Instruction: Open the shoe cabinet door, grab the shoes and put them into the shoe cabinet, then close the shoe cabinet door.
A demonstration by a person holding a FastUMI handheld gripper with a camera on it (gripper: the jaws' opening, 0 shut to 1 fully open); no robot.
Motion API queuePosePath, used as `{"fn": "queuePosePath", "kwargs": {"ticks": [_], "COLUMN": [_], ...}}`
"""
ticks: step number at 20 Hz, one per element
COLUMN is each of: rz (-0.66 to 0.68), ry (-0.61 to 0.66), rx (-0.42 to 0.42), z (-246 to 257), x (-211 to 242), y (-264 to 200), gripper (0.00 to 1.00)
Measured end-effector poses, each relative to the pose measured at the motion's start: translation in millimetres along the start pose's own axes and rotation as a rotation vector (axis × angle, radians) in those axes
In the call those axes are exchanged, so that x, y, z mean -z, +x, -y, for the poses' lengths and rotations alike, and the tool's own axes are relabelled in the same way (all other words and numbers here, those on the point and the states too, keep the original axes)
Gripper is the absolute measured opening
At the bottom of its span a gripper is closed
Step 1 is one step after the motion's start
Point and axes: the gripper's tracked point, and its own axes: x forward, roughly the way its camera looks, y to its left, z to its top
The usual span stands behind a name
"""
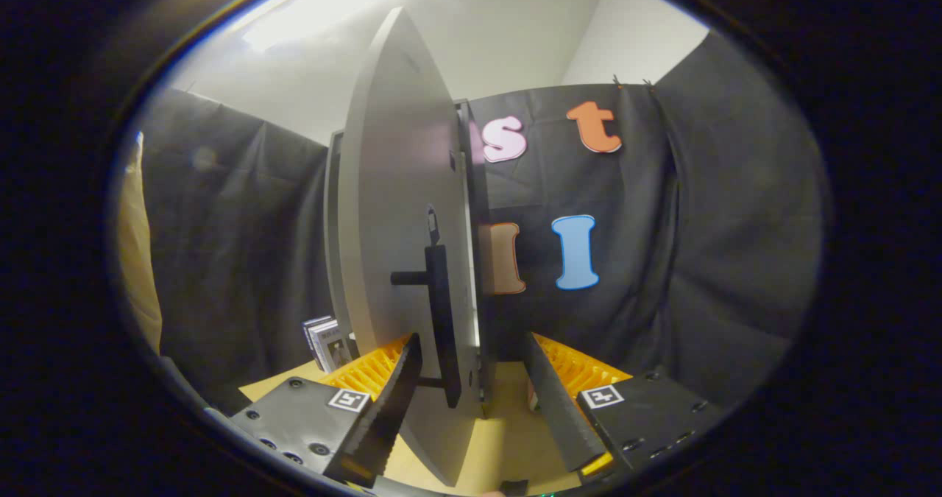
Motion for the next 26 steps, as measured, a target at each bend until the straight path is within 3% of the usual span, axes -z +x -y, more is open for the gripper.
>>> {"fn": "queuePosePath", "kwargs": {"ticks": [20, 26], "rz": [-0.072, -0.054], "ry": [0.081, 0.015], "rx": [-0.209, -0.237], "z": [-142, -181], "x": [27, 26], "y": [59, 79], "gripper": [0.89, 0.89]}}
